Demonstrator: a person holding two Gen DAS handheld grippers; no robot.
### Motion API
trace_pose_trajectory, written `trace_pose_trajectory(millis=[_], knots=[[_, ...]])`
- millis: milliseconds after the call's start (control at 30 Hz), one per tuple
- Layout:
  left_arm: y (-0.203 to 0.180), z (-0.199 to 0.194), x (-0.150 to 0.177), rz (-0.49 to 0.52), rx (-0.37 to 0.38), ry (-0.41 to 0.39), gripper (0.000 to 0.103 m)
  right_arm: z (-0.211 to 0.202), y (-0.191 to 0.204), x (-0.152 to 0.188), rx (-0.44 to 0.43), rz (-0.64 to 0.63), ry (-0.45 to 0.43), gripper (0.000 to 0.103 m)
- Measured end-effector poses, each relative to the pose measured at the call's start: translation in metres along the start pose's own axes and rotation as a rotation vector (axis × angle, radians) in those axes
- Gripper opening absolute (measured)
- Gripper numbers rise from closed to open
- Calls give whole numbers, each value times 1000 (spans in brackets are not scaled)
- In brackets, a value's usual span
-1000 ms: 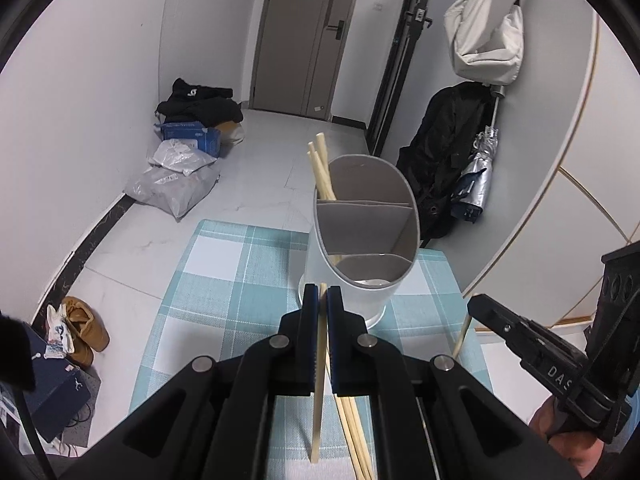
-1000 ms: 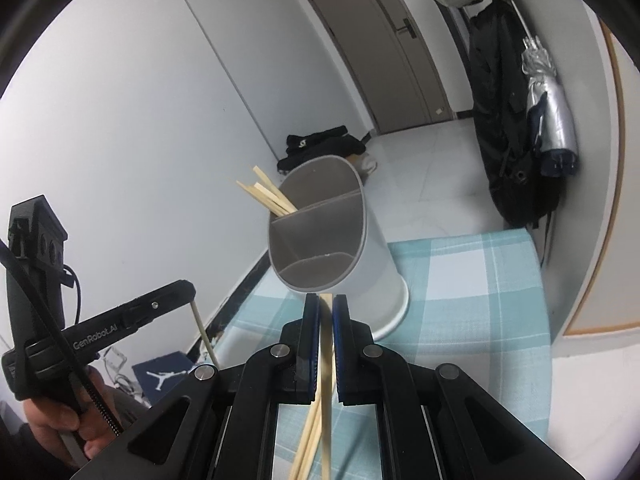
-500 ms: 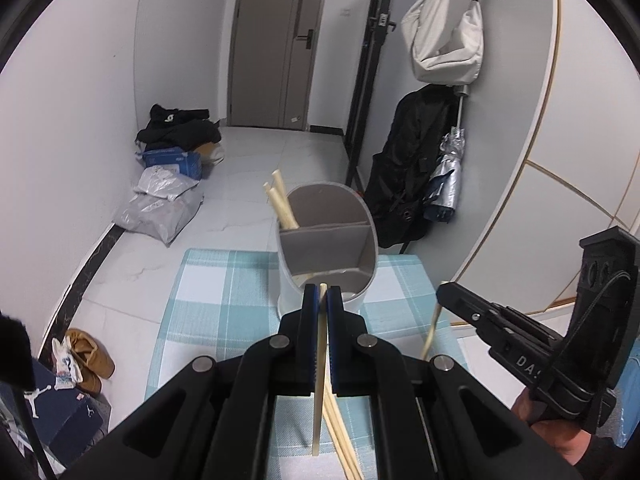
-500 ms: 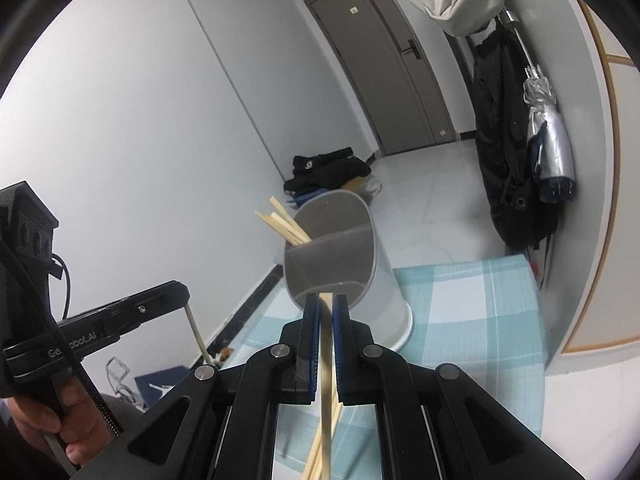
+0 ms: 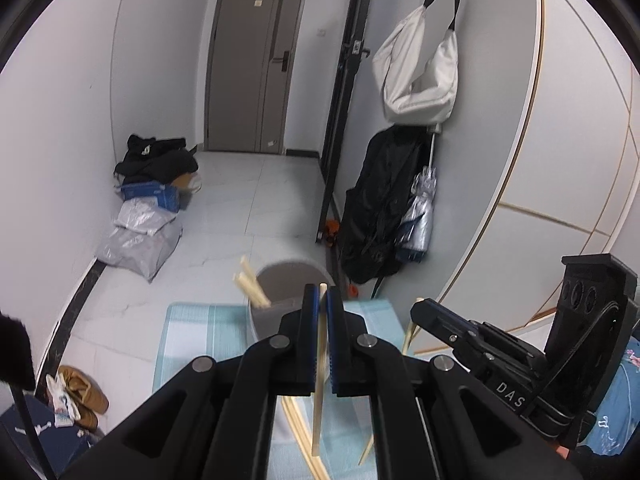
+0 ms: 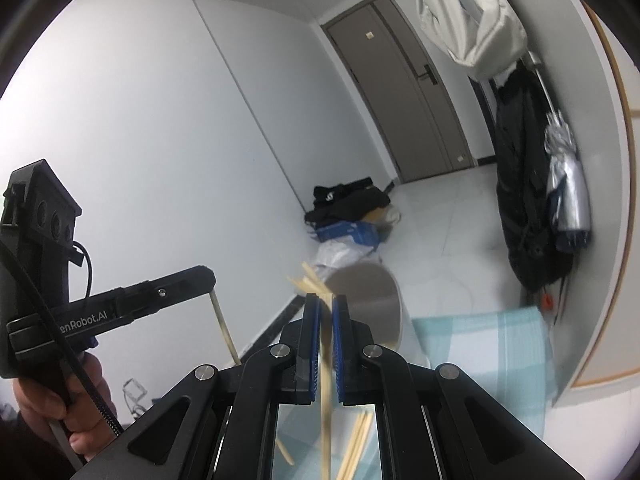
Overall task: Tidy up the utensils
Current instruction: 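Lower the chopsticks in both grippers into the holder and open both grippers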
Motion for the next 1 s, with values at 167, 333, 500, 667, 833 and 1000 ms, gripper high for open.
trace_pose_trajectory(millis=[167, 333, 500, 667, 833, 1000], knots=[[0, -1, -33, -14, 38, -42, 1, 5, 3, -37, -6, -24, -29, 6], [4, 4, -70, -19, 59, -87, 1, 15, 9, -80, -28, -49, -69, 5], [19, 17, -95, -38, 55, -123, 1, 33, 16, -121, -42, -90, -111, 5], [35, 32, -105, -62, 34, -158, 1, 62, 21, -145, -40, -143, -133, 5], [55, 52, -100, -84, 9, -192, 1, 93, 21, -147, -43, -184, -142, 6], [75, 73, -87, -122, -7, -197, 1, 116, 10, -135, -22, -195, -134, 6]])
Point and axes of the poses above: each gripper's, at about its wrist camera, not at the fingertips, and z roughly the way its jaws point, y to its left, x to its underside, the point moved 10 cm from there along z, roughly the way its jaws point, and after that the axes turned 3 degrees about x, right-handed, at the moved point
